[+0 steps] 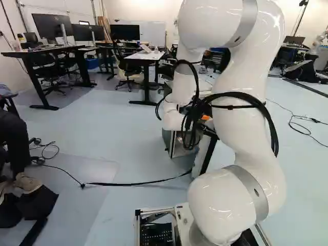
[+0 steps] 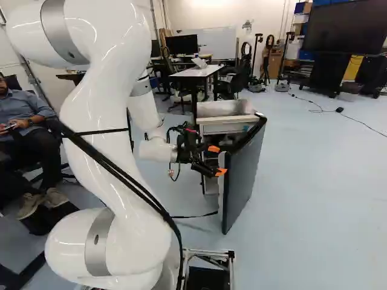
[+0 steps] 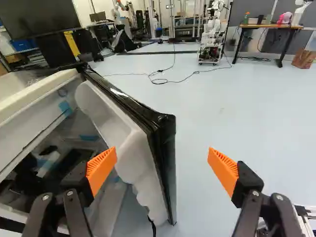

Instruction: Open the fridge door

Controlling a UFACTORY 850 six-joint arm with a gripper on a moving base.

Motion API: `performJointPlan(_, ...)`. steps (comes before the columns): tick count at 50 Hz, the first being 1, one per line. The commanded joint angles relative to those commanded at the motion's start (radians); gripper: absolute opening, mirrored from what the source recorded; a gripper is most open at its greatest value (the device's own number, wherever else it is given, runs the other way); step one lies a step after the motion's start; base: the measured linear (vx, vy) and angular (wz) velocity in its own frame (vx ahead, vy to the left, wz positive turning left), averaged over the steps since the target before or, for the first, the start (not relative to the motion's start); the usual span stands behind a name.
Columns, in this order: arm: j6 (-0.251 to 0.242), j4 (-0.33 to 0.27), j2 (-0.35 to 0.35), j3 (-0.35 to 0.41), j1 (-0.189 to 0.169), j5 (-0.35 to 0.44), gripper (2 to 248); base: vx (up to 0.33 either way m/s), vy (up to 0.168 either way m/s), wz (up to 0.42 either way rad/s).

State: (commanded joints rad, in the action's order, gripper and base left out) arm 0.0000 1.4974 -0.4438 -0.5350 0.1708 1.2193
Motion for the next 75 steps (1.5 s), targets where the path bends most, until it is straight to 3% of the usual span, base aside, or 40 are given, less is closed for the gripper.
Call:
performJointPlan(37,0.000,0.004,-0.004,-0.007,-0.015,0.075,247,0.000,0.000,0.000)
performJointPlan(51,0.000,0.004,-0.019,-0.035,-0.060,0.104,247,0.000,0.000,0.000)
performJointPlan(75,0.000,0.004,-0.029,-0.055,-0.170,0.107,247,0.000,0.000,0.000)
